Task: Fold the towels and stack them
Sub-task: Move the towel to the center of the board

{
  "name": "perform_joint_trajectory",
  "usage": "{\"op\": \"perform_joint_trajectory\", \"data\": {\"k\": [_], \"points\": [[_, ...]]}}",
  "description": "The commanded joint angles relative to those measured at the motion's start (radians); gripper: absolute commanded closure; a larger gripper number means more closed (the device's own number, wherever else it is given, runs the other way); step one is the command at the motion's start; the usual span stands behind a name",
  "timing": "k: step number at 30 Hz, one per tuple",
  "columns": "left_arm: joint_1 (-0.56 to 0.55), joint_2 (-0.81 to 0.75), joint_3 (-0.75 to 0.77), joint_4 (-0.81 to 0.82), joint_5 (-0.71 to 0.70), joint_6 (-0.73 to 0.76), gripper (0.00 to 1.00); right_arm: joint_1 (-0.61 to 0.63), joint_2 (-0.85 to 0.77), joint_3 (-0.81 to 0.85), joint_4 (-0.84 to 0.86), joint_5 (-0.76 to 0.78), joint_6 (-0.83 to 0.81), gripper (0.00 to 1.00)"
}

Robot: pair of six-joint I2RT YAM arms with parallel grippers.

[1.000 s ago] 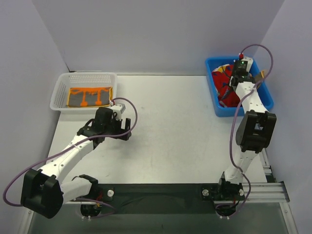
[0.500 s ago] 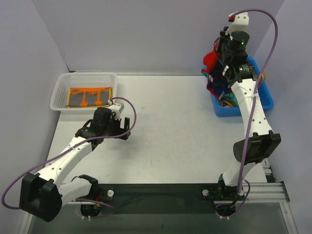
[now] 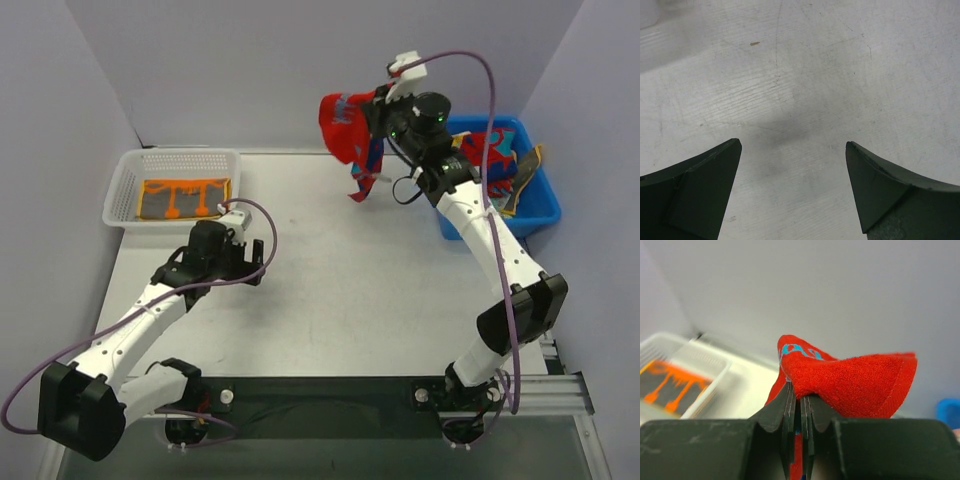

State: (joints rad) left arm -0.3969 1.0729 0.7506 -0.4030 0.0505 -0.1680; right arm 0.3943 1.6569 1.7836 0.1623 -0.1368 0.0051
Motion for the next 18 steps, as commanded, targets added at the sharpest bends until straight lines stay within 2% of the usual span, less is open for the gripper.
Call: {"op": "perform_joint_trajectory", "data": {"k": [1,2,3,8,10,13,14,17,18], "points": [[0.01,-0.048,0.024,0.03,-0.034,0.004,0.03,0.058,-0.094,-0.175,0.01,-0.112,0.056,1.0],[0.012,-0.06,0.023,0.03,-0.041,0.002,0.03,0.096,-0.129,-0.267,-0.016,-0.15,0.059,1.0],[0.013,-0.07,0.023,0.032,-0.043,-0.002,0.03,0.113,-0.143,-0.303,-0.094,-0.237,0.061,1.0],[0.018,-0.175,-0.003,0.049,-0.136,-0.022,0.03,0.244,-0.247,-0.556,-0.315,-0.441,0.033,1.0],[0.021,-0.211,-0.016,0.072,-0.169,-0.03,0.03,0.328,-0.269,-0.639,-0.438,-0.51,0.013,0.95],[0.021,-0.267,-0.042,0.104,-0.189,-0.044,0.03,0.474,-0.304,-0.702,-0.553,-0.514,-0.02,0.8],[0.021,-0.281,-0.048,0.108,-0.187,-0.066,0.03,0.498,-0.318,-0.704,-0.588,-0.503,-0.024,0.63],[0.02,-0.28,-0.06,0.109,-0.123,-0.114,0.03,0.517,-0.391,-0.736,-0.636,-0.462,-0.005,0.34],[0.018,-0.277,-0.062,0.107,-0.079,-0.154,0.03,0.512,-0.416,-0.745,-0.635,-0.363,-0.005,0.3]]}}
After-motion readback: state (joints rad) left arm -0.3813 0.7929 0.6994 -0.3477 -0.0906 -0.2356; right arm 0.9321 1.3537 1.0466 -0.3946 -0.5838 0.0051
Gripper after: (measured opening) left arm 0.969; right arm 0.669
